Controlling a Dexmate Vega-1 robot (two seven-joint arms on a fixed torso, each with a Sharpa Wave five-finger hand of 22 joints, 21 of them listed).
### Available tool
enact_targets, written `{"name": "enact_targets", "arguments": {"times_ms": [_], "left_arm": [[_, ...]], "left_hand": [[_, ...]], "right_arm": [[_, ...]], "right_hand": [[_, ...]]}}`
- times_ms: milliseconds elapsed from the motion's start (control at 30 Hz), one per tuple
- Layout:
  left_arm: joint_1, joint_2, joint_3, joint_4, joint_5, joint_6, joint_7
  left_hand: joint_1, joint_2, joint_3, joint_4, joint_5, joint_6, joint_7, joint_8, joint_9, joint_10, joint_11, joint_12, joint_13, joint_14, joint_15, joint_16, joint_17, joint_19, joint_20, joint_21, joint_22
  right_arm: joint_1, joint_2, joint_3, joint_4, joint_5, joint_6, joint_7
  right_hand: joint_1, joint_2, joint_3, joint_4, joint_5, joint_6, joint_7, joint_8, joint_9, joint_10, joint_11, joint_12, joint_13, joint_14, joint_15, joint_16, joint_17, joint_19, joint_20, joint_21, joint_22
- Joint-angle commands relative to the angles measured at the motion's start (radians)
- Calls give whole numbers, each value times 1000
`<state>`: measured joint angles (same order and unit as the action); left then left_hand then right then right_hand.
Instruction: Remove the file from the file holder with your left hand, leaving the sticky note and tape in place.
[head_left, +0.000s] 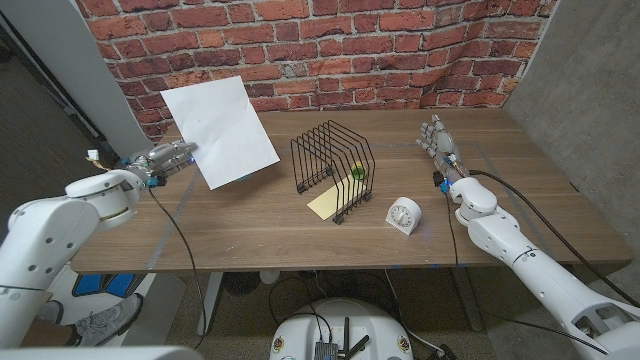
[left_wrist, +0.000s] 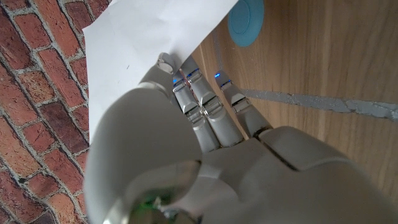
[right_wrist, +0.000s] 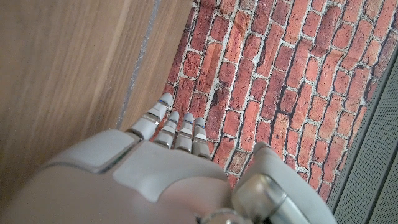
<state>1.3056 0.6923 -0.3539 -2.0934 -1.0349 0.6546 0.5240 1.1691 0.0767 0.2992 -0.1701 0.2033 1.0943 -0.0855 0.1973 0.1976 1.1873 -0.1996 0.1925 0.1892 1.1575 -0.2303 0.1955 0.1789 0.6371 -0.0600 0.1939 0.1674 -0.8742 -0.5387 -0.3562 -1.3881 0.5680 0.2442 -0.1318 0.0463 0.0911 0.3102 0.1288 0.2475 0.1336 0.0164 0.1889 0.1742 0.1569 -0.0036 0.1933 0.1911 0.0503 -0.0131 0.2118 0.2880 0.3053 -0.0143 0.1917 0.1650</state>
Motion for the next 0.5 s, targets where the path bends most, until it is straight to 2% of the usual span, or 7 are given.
{"name": "enact_targets", "arguments": {"times_ms": [33, 267, 500], "left_arm": [[-44, 69, 43, 40, -112, 43, 32], [-69, 90, 69, 59, -185, 69, 71], [-83, 107, 96, 75, -260, 85, 125]], "left_hand": [[5, 12, 4, -2, 6, -1, 5, 3, 3, 0, -2, 3, 3, 2, -13, -5, 2, 8, -135, 2, 3], [5, 12, 5, -1, 6, -2, 6, 3, 3, 1, -2, 4, 3, 2, -13, -5, 2, 9, -135, 2, 3], [5, 13, 6, -2, 7, -5, 10, 3, 4, -1, -2, 4, 3, 2, -13, -4, 2, 10, -134, 2, 3]], "right_arm": [[1, 5, -1, 9, 2, 4, -1], [0, 6, -1, 12, 2, 4, -4], [16, 20, -8, 43, 0, 13, 4]], "right_hand": [[-9, 22, 6, 1, -3, 9, -1, 1, 4, 4, 1, 1, -1, -2, -1, 8, 2, 6, -6, -3, 3], [-8, 22, 7, 0, -3, 9, 0, 1, 4, 2, 0, 0, -1, -2, -1, 8, 2, 7, -6, -2, 3], [-9, 21, 7, 0, -3, 9, -1, 1, 4, 1, 1, 0, -1, -2, -2, 8, 2, 8, -4, -2, 3]]}}
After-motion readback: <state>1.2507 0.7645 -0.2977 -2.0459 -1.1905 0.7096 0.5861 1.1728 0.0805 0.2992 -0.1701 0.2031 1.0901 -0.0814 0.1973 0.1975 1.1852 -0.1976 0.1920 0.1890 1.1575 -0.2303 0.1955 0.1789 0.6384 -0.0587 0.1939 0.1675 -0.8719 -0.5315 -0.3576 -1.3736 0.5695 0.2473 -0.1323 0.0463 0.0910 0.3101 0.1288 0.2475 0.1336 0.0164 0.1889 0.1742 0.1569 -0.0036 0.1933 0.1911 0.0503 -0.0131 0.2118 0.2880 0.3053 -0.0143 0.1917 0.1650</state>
